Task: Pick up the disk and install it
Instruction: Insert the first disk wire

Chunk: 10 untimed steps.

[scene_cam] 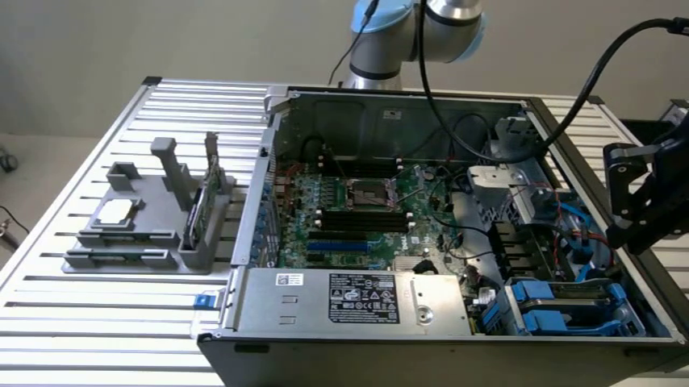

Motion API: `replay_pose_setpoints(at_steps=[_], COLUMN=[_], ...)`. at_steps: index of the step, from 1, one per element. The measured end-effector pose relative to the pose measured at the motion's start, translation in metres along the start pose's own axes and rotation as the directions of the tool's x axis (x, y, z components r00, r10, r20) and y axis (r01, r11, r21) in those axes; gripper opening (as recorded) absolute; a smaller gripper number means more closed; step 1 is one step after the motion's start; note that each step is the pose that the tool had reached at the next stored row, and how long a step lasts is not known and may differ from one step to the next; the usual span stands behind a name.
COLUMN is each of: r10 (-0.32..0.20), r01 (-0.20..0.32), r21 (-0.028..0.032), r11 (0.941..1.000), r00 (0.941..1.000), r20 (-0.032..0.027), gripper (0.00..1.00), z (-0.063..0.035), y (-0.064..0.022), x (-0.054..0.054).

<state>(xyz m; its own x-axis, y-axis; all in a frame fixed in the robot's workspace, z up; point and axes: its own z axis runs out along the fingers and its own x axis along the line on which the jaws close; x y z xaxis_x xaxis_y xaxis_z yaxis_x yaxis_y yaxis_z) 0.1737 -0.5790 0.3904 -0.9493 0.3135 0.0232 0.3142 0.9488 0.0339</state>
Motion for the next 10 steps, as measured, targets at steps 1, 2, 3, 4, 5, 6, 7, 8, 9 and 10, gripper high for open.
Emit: replay_pose_setpoints(at_steps=[1, 2, 3, 4, 5, 6, 7, 8, 9, 10], r10=[0.001, 0.002, 0.004, 0.006, 0.009, 0.013, 0.016, 0.02, 0.024, 0.029], r01=[-0.001, -0.002, -0.004, -0.006, -0.009, -0.013, -0.016, -0.02, -0.024, -0.029], r21=[-0.0009, -0.0019, -0.003, -0.0037, -0.0046, -0.0052, -0.0058, -0.0062, -0.0068, -0.0073], r11=[1.0, 1.0, 1.0, 1.0, 0.9999, 0.9999, 0.9998, 0.9998, 0.9997, 0.9996], r00=[1.0, 1.0, 1.0, 1.0, 1.0, 0.9999, 0.9999, 0.9998, 0.9997, 0.9996], r20=[-0.0007, -0.0012, -0.0017, -0.0019, -0.0021, -0.0022, -0.0022, -0.0021, -0.0022, -0.0022], gripper=[0.25, 0.25, 0.25, 0.25, 0.25, 0.25, 0.25, 0.25, 0.25, 0.25], z=[0.0, -0.0001, -0.0001, -0.0002, -0.0002, -0.0002, -0.0003, -0.0004, -0.0004, -0.0004], y=[-0.001, -0.0019, -0.0029, -0.0038, -0.0047, -0.0056, -0.0066, -0.0075, -0.0084, -0.0093], x=[-0.0004, -0.0007, -0.0011, -0.0014, -0.0018, -0.0021, -0.0024, -0.0026, -0.003, -0.0033])
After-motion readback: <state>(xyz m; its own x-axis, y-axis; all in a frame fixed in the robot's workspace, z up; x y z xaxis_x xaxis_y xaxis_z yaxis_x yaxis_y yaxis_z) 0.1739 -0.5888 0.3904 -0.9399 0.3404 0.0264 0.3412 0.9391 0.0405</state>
